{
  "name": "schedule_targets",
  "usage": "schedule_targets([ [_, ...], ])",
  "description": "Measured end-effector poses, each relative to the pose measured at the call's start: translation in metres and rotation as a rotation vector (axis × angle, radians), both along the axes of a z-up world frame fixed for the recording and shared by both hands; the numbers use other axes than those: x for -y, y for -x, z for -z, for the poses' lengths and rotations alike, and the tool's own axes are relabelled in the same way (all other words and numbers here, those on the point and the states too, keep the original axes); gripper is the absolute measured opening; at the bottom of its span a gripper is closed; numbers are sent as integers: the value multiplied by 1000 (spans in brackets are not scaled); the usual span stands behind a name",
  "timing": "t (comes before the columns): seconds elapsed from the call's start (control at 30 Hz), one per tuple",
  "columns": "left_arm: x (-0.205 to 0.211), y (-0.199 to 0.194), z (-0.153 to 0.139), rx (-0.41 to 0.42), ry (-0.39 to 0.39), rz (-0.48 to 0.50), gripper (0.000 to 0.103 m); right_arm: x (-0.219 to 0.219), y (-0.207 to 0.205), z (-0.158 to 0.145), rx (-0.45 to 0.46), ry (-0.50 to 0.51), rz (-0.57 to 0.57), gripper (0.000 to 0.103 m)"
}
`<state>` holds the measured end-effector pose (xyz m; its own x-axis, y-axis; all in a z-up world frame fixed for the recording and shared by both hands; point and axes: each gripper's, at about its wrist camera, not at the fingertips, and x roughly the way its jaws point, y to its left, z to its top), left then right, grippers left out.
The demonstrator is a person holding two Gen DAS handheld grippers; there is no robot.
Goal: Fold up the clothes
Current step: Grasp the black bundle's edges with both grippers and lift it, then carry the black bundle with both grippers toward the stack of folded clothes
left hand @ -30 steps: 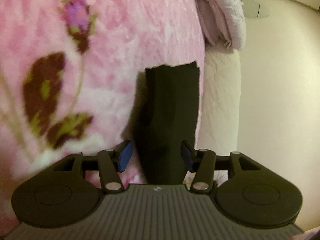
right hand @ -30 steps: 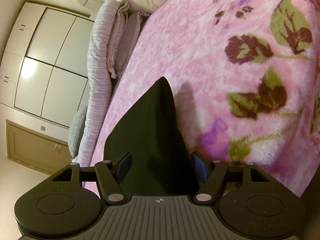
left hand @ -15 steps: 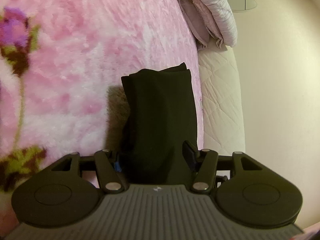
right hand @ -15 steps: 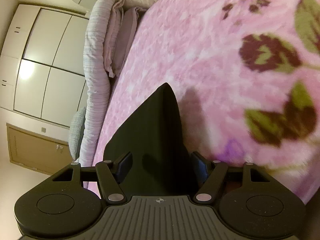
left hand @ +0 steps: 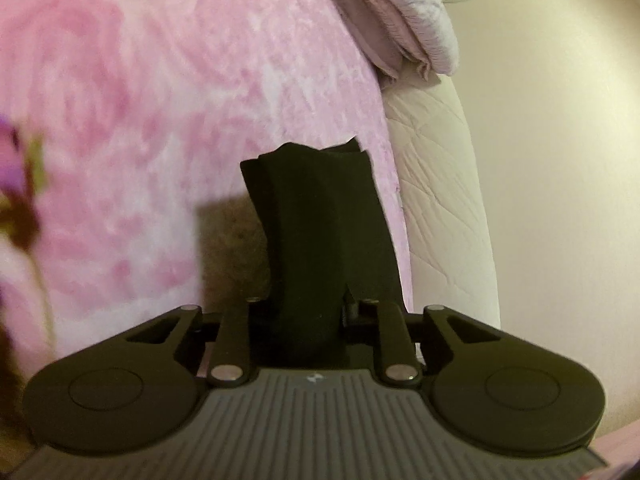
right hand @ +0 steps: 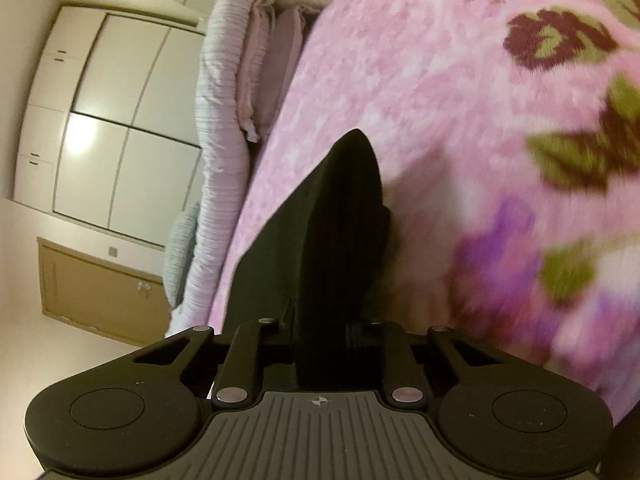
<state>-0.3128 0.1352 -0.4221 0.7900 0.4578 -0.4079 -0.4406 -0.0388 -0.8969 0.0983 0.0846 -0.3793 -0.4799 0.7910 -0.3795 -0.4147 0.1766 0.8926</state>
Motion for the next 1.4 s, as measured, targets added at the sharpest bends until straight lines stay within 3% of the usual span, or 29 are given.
schedule_targets([
  [0.17,20,44,-15,7,-14,9,17,24,38,-17,-25,-32,12,19],
  [0.33,43,115,-27,54,-20,-44,17,28,96,-32,-52,-46,-30,19],
  [0.7,18,311,-64,94,-113,-168,17,-63,278,-58,-88,-116,-178,19],
  [0.83,39,383,-108,86,-112,-272,17,-91,345,-89,-115,-98,-269,19],
  [1.1,128,532,-251,57,-78,-486,17,-115,501,-217,-154,-25,-447,19],
  [1.23,164,594,-314,9,-92,-598,17,-123,586,-267,-191,-11,-564,19],
  [1.4,210,646,-365,-78,-160,-768,17,-138,686,-294,-242,-47,-758,19],
])
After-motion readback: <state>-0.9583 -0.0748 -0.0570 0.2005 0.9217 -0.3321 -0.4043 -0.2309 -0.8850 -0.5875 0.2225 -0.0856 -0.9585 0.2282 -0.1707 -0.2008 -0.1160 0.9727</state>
